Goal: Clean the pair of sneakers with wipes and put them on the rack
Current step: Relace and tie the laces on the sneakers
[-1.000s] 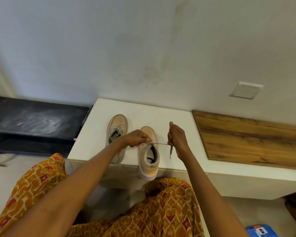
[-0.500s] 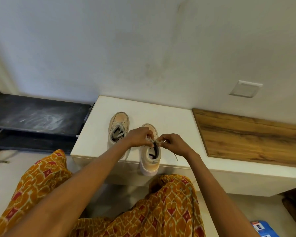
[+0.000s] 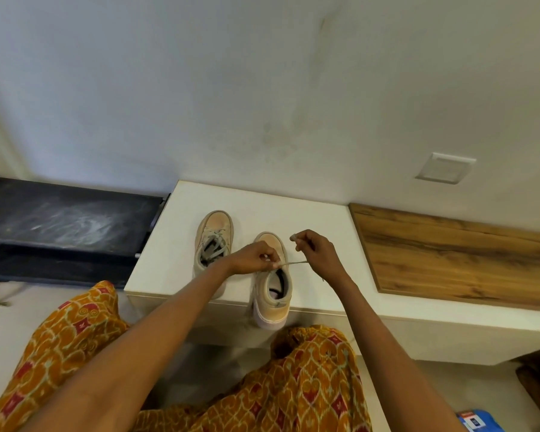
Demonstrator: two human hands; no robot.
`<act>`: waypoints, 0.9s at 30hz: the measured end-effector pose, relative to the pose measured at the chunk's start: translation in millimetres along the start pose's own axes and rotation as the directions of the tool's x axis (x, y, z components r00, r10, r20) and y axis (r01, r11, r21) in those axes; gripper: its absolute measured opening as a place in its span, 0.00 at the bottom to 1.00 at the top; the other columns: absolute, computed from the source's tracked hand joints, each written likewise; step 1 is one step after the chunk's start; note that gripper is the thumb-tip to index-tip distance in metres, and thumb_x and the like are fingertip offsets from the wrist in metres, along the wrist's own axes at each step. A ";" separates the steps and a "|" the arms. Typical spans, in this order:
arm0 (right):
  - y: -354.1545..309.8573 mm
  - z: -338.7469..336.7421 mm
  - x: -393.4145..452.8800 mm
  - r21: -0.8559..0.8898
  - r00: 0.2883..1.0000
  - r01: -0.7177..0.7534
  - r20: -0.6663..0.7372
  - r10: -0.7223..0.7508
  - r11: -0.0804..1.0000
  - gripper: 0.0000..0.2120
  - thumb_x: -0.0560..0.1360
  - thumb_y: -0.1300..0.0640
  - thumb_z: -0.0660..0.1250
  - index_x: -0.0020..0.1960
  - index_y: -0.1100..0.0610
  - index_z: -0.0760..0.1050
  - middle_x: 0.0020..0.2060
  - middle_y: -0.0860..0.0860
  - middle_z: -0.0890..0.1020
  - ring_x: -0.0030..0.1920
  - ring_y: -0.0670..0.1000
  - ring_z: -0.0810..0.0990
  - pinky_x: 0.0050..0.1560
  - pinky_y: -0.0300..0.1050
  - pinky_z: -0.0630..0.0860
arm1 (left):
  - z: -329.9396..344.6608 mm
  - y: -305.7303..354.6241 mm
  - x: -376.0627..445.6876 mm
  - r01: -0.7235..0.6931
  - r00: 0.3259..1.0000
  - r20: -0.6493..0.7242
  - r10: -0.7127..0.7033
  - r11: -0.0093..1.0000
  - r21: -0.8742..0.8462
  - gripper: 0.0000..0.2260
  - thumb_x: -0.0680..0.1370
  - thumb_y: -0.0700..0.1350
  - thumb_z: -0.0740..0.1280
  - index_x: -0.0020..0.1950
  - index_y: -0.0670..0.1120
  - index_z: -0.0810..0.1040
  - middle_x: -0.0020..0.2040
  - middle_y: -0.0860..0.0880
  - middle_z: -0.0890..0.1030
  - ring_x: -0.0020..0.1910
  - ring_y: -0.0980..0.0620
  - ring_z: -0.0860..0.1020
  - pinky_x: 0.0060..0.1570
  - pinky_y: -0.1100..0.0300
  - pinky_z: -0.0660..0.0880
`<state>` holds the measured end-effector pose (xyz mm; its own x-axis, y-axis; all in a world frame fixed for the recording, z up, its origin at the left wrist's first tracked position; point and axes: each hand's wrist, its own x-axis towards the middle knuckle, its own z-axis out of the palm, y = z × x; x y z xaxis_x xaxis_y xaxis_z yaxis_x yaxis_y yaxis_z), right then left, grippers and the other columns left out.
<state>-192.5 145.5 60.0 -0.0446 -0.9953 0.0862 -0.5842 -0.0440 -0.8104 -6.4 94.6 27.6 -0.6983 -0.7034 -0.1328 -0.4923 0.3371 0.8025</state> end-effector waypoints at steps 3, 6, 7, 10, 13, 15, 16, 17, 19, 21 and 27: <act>1.7 0.6 0.0 -0.007 1.000 0.006 0.005 -0.006 1.000 0.08 0.79 0.61 0.60 0.52 0.58 0.77 0.39 0.42 0.79 0.39 0.35 0.76 0.40 0.23 0.68 | -0.3 -6.2 1.8 -0.006 0.997 -0.072 0.006 1.000 0.007 0.09 0.74 0.46 0.70 0.53 0.45 0.81 0.46 0.54 0.76 0.45 0.58 0.73 0.45 0.66 0.67; 1.2 1.1 -0.3 -0.006 1.000 0.021 -0.011 -0.021 1.000 0.08 0.79 0.60 0.60 0.52 0.57 0.77 0.39 0.44 0.79 0.40 0.35 0.77 0.41 0.23 0.68 | -1.1 -5.3 5.2 -0.026 0.996 -0.081 0.031 0.998 0.058 0.08 0.74 0.45 0.70 0.51 0.45 0.82 0.41 0.54 0.78 0.41 0.58 0.74 0.42 0.66 0.68; 0.6 1.0 0.1 -0.002 0.999 0.027 -0.021 -0.027 1.000 0.08 0.79 0.60 0.60 0.52 0.57 0.78 0.39 0.45 0.80 0.41 0.36 0.77 0.42 0.24 0.69 | -1.9 -3.6 5.6 -0.029 0.997 -0.064 0.034 0.997 0.073 0.08 0.75 0.44 0.70 0.52 0.45 0.81 0.42 0.53 0.78 0.41 0.57 0.74 0.42 0.65 0.68; -1.4 -1.2 2.3 -0.001 0.999 0.041 -0.021 -0.041 0.999 0.07 0.79 0.60 0.61 0.52 0.56 0.77 0.39 0.46 0.80 0.41 0.39 0.77 0.42 0.25 0.70 | -10.3 2.8 3.5 0.009 0.996 0.083 -0.010 1.000 0.016 0.08 0.77 0.38 0.64 0.55 0.41 0.78 0.38 0.52 0.73 0.37 0.58 0.71 0.40 0.66 0.71; 3.3 -3.3 2.2 -0.024 0.999 0.015 0.030 -0.014 1.000 0.07 0.79 0.60 0.60 0.51 0.56 0.77 0.43 0.50 0.81 0.42 0.41 0.77 0.42 0.24 0.69 | -21.6 6.6 2.6 0.040 0.980 0.193 -0.047 0.999 0.037 0.11 0.78 0.35 0.61 0.59 0.41 0.76 0.38 0.52 0.70 0.38 0.58 0.69 0.40 0.66 0.71; 8.8 -1.9 -0.5 -0.054 0.998 0.003 0.055 0.000 0.999 0.08 0.80 0.60 0.59 0.52 0.56 0.77 0.44 0.51 0.81 0.42 0.41 0.77 0.42 0.25 0.69 | -23.2 10.2 2.5 0.038 0.977 0.205 -0.053 0.996 0.078 0.12 0.78 0.35 0.60 0.60 0.42 0.75 0.39 0.52 0.70 0.38 0.58 0.69 0.41 0.66 0.69; 10.8 -1.1 -2.0 -0.066 0.998 0.001 0.062 0.004 0.998 0.08 0.80 0.60 0.59 0.52 0.56 0.77 0.44 0.51 0.81 0.43 0.41 0.78 0.43 0.26 0.69 | -22.0 11.4 2.6 0.041 0.979 0.195 -0.060 0.994 0.097 0.12 0.78 0.35 0.60 0.60 0.42 0.75 0.39 0.53 0.70 0.38 0.58 0.69 0.41 0.67 0.68; 10.9 -0.8 -3.4 -0.075 0.997 0.005 0.077 0.001 0.997 0.08 0.80 0.60 0.59 0.53 0.56 0.77 0.46 0.51 0.82 0.44 0.41 0.78 0.44 0.27 0.70 | -20.1 10.8 2.6 0.036 0.983 0.173 -0.056 0.993 0.116 0.12 0.78 0.36 0.61 0.60 0.43 0.75 0.40 0.54 0.70 0.39 0.58 0.69 0.41 0.68 0.67; 8.8 -3.1 -4.4 -0.117 0.990 0.035 0.140 -0.019 0.992 0.10 0.80 0.60 0.59 0.56 0.56 0.77 0.49 0.50 0.82 0.46 0.40 0.78 0.46 0.28 0.70 | -14.4 8.5 1.1 0.025 0.994 0.105 -0.042 0.986 0.164 0.11 0.77 0.41 0.64 0.60 0.44 0.76 0.42 0.55 0.71 0.42 0.57 0.69 0.41 0.67 0.65; 5.4 -7.2 -5.9 -0.213 0.966 0.090 0.258 -0.033 0.973 0.11 0.80 0.62 0.59 0.57 0.57 0.78 0.51 0.49 0.82 0.43 0.38 0.76 0.43 0.26 0.70 | -6.2 5.4 0.2 0.015 0.999 0.038 -0.023 0.981 0.194 0.14 0.75 0.47 0.69 0.58 0.45 0.76 0.48 0.52 0.72 0.47 0.55 0.70 0.45 0.65 0.66; 0.5 -8.2 -13.0 -0.372 0.897 0.264 0.434 -0.084 0.890 0.07 0.79 0.60 0.61 0.56 0.56 0.72 0.50 0.51 0.83 0.36 0.41 0.75 0.38 0.30 0.69 | 10.2 7.8 8.8 0.077 0.976 -0.214 -0.048 0.989 0.126 0.08 0.75 0.46 0.68 0.46 0.41 0.81 0.44 0.46 0.80 0.40 0.54 0.74 0.39 0.63 0.67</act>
<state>-198.8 159.1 63.2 0.3610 -0.9264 -0.1066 -0.8335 -0.2693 -0.4825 -21.7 97.4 26.7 -0.5462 -0.8365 -0.0438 -0.6061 0.3585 0.7101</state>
